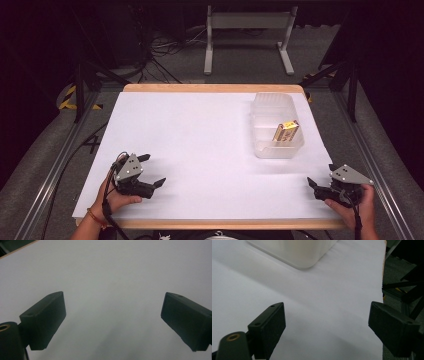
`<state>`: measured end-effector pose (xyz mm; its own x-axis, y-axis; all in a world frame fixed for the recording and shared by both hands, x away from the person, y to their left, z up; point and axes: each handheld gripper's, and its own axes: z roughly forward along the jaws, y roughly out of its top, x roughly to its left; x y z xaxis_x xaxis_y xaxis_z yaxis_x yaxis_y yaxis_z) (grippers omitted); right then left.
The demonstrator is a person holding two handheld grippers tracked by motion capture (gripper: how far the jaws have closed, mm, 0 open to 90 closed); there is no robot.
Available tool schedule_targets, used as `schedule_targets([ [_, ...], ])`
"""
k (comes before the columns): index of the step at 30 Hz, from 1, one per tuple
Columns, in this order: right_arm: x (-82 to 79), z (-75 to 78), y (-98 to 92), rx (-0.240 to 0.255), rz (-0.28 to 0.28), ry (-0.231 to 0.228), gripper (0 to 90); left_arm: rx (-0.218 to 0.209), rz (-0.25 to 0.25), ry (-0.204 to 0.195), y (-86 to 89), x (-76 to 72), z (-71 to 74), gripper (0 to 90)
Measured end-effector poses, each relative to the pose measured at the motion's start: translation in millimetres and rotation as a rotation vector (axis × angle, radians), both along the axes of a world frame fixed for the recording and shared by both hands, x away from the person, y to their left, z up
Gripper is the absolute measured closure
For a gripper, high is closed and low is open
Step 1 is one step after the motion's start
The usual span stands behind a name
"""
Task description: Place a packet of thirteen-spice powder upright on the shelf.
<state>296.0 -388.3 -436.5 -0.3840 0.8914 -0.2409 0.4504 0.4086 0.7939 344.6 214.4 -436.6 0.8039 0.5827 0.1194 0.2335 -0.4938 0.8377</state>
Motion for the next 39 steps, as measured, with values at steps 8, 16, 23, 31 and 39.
schedule_targets([
  [8, -2.0, 2.4, 5.7, -0.012, 0.015, -0.004, 15.0, 0.0, 0.01, -0.002, 0.1, 1.6, 0.8, 7.0],
  [16, -1.4, 0.8, 7.3, -0.022, 0.025, -0.002, 15.0, -0.001, 0.019, -0.003, 1.2, 2.0, 1.1, 7.0],
  [23, -1.9, 2.4, 8.2, -0.017, 0.023, -0.007, 15.1, -0.001, 0.02, -0.011, 2.9, 2.0, 2.1, 7.0],
  [31, -2.0, 2.4, 9.4, -0.02, 0.028, -0.005, 15.0, 0.001, 0.022, -0.007, 1.3, 2.7, 1.6, 6.9],
  [39, -2.4, 3.2, 10.7, -0.019, 0.036, -0.01, 15.0, 0.003, 0.016, -0.002, 0.8, 4.0, 1.5, 6.9],
])
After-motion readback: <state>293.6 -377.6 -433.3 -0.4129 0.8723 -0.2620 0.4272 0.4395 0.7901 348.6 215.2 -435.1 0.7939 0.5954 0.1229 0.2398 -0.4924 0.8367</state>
